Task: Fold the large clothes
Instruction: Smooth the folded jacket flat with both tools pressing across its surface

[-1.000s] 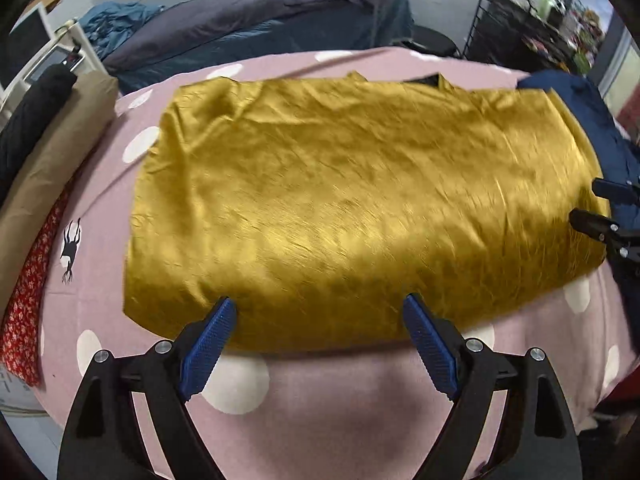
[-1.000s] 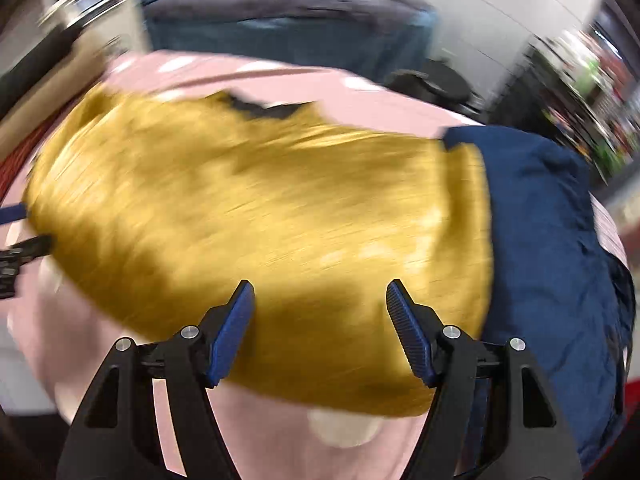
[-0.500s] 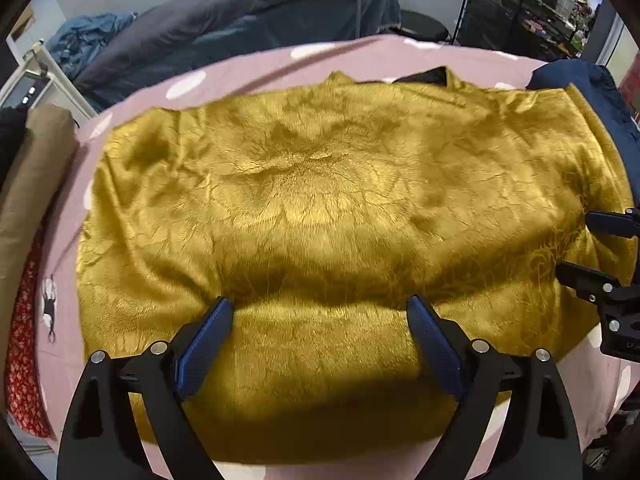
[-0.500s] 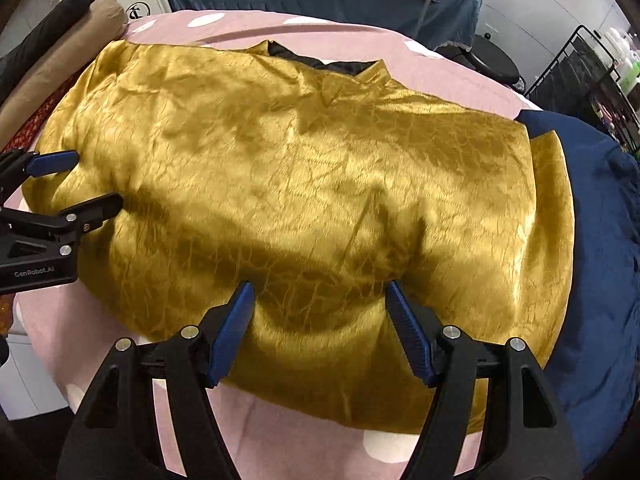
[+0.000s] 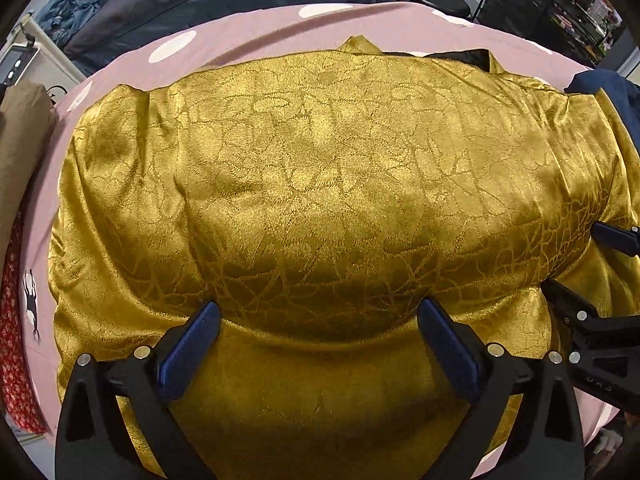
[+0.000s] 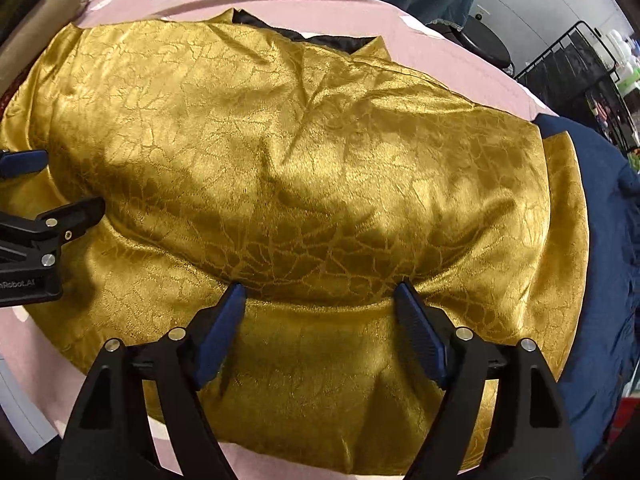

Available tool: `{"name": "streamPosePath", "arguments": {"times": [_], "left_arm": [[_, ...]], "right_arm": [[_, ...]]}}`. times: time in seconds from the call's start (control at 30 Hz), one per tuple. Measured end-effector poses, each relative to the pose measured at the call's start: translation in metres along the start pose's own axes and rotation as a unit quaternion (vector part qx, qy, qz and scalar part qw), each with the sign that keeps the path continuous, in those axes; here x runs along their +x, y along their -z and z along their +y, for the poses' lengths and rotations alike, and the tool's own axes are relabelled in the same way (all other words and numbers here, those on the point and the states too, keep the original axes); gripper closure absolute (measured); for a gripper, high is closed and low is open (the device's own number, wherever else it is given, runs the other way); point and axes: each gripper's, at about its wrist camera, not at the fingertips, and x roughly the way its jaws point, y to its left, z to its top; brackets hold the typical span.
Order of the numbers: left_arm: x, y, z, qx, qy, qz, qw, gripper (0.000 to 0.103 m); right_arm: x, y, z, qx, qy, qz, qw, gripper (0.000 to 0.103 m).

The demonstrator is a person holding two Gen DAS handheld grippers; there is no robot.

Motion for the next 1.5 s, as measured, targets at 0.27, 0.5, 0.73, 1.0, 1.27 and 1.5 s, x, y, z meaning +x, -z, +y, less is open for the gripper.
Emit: {"name": "streamPosePath", "arguments": {"times": [0.27,0.5,0.73,1.0,1.27,1.5], "left_arm": [[0.012,-0.015,-0.007,0.005,-0.008,0.013,0.9999,0.005],[0.015,-0.019,-0.015,0.009,-0.014,0.014,0.9998,0.005],[0.010,-0.011,-0.020,0.015,-0.021,0.006,0.9997,0.005],[-0.014,-0.002,-0.013,-0.011,-0.006,-0.024,0.9996,0.006],[-0.057,0.019,-0.002,-0.050,0.025,-0.066,0.9963,0.007],[-0.066,0.049,-0.003,-0.053,0.014,-0.061,0.9966,0.007]], "right_arm": [[0.011,-0.008,0.002,-0.016,0.015,0.008,1.000,0.017],[0.015,-0.008,0.006,-0.023,0.026,-0.003,0.999,0.014],[0.008,0.004,0.014,-0.027,0.026,-0.011,0.999,0.013],[-0.043,0.009,0.013,0.000,-0.010,-0.061,0.998,0.013],[-0.074,0.049,-0.008,0.059,-0.035,-0.080,0.994,0.013],[-0.073,0.081,-0.041,0.101,-0.024,-0.058,0.993,0.013]]}}
